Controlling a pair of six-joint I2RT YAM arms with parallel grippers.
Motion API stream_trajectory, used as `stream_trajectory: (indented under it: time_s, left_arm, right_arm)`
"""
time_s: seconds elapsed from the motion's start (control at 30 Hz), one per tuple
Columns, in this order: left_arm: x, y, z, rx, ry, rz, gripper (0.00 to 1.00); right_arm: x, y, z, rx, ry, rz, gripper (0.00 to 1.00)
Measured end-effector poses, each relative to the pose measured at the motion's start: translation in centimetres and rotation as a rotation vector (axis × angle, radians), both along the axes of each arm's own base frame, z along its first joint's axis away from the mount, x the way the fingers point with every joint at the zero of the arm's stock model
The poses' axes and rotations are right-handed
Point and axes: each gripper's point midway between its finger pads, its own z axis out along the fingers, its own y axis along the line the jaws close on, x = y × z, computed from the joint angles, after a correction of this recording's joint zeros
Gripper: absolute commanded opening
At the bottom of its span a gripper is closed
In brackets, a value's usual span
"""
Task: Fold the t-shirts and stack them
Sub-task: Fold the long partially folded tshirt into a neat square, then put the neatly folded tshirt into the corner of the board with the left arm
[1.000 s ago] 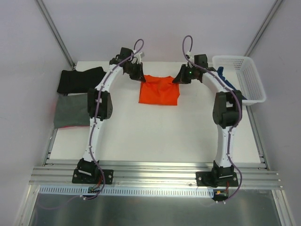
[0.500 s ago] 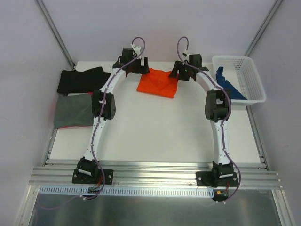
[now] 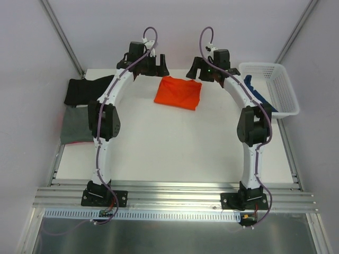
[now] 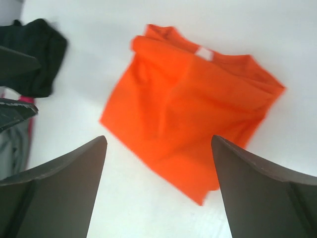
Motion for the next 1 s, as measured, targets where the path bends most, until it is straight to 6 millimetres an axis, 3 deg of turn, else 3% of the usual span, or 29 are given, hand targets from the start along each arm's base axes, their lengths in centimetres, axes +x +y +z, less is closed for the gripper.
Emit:
stream_trajectory:
  time_s: [0.13, 0.23, 0.37, 0.53, 0.77, 1.0]
  left_arm:
    - [-2.1, -0.1, 2.4, -0.054, 0.015, -0.041, 0.99]
    - [-2.5, 1.4, 1.2, -0.054, 0.06, -0.025, 0.99]
    - [-3.3, 3.9, -2.2, -0.032, 0.169, 0.019, 0.99]
    - [-3.1, 5.7, -4.2, -0.045, 0.234, 0.053, 0.99]
    - [-2.7, 5.4, -9.5, -0.097, 0.364, 0.053, 0.99]
    - [-3.5, 4.1, -13.3, -0.173, 0.49, 0.035, 0.99]
  right_arm:
    - [-1.8, 3.6, 1.1, 0.069, 0.017, 0.059, 0.87]
    - [-2.9, 6.1, -0.7, 0.094, 0.077, 0.097, 0.86]
    - [-2.9, 7.5, -5.5, 0.098, 0.169, 0.106, 0.87]
    - [-2.5, 6.6, -11.9, 0.086, 0.29, 0.065, 0.87]
    - [-2.4, 6.3, -11.9, 0.118, 0.294, 0.067, 0.87]
    - [-5.2, 6.3, -11.9, 0.144, 0.355, 0.108, 0.87]
